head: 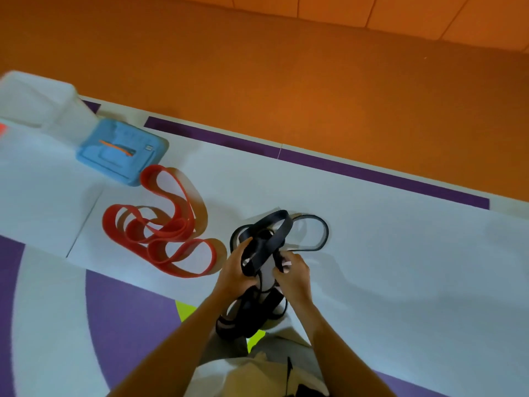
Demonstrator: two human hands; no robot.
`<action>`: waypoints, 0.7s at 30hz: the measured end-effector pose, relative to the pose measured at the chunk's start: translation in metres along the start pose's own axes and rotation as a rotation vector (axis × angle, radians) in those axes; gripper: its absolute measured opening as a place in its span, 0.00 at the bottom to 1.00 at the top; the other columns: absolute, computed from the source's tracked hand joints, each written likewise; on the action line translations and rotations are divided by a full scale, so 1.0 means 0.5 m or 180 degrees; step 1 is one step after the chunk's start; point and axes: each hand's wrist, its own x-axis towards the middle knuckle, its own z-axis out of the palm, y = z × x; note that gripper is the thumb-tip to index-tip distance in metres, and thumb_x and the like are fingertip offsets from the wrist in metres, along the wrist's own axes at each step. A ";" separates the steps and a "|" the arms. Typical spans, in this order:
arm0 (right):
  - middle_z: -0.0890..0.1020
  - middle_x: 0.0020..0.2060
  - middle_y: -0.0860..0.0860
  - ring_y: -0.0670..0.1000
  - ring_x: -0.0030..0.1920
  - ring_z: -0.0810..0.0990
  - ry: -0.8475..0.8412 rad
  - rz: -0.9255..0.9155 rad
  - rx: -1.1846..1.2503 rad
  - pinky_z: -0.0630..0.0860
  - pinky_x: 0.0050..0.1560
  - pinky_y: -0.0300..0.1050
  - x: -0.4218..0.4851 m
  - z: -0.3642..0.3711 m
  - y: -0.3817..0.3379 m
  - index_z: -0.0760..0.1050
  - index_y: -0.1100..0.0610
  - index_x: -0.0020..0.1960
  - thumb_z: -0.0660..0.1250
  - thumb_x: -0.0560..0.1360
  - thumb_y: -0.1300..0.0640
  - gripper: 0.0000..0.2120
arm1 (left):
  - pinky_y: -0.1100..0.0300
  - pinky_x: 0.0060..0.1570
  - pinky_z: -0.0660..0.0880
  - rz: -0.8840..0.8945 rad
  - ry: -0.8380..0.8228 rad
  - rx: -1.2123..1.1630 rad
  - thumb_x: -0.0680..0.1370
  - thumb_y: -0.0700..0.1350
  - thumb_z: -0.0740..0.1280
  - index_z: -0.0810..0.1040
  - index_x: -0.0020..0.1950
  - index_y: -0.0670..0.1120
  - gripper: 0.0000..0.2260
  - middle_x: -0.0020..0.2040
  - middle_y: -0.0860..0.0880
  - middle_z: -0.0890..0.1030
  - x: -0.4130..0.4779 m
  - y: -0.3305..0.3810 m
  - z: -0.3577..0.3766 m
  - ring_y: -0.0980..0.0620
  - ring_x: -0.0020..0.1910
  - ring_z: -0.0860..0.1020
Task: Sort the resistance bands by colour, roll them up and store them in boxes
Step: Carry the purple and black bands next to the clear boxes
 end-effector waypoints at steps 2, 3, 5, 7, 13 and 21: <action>0.83 0.48 0.44 0.43 0.47 0.82 -0.0047 -0.0155 0.0135 0.79 0.46 0.35 0.005 -0.025 -0.027 0.82 0.50 0.54 0.72 0.71 0.66 0.16 | 0.62 0.54 0.78 0.0077 0.0014 -0.0077 0.73 0.37 0.78 0.64 0.81 0.46 0.39 0.62 0.47 0.82 -0.008 0.026 -0.014 0.45 0.61 0.82; 0.84 0.48 0.44 0.41 0.47 0.83 -0.0094 -0.0268 0.0195 0.80 0.47 0.36 0.009 -0.041 -0.042 0.82 0.51 0.54 0.73 0.71 0.66 0.15 | 0.58 0.56 0.79 0.0132 0.0057 -0.0175 0.73 0.38 0.78 0.65 0.80 0.45 0.38 0.62 0.48 0.81 -0.011 0.041 -0.023 0.45 0.61 0.82; 0.86 0.49 0.43 0.39 0.48 0.84 -0.0171 -0.0504 0.0272 0.80 0.49 0.33 0.019 -0.078 -0.078 0.84 0.53 0.54 0.75 0.72 0.66 0.14 | 0.49 0.59 0.80 0.0284 0.0149 -0.0490 0.73 0.36 0.75 0.69 0.76 0.46 0.33 0.61 0.49 0.81 -0.017 0.082 -0.048 0.44 0.60 0.82; 0.87 0.49 0.43 0.40 0.48 0.84 -0.0210 -0.0685 0.0245 0.77 0.50 0.30 0.023 -0.111 -0.122 0.84 0.53 0.54 0.76 0.73 0.65 0.12 | 0.44 0.55 0.81 0.0449 0.0145 -0.0783 0.70 0.38 0.71 0.74 0.70 0.55 0.29 0.55 0.51 0.83 -0.020 0.126 -0.082 0.47 0.55 0.82; 0.87 0.46 0.36 0.39 0.45 0.86 -0.0288 -0.1295 0.0316 0.77 0.44 0.28 0.009 -0.140 -0.304 0.85 0.46 0.52 0.75 0.75 0.64 0.14 | 0.49 0.63 0.80 0.0527 0.0630 -0.1407 0.71 0.34 0.72 0.72 0.74 0.54 0.34 0.62 0.50 0.82 -0.025 0.181 -0.184 0.48 0.63 0.81; 0.87 0.52 0.39 0.46 0.49 0.86 -0.0698 -0.1842 0.0334 0.84 0.53 0.47 -0.038 0.008 -0.534 0.85 0.46 0.56 0.76 0.76 0.63 0.14 | 0.45 0.57 0.84 0.0721 0.0987 -0.2229 0.72 0.27 0.71 0.73 0.72 0.55 0.35 0.58 0.44 0.84 -0.066 0.110 -0.381 0.44 0.57 0.84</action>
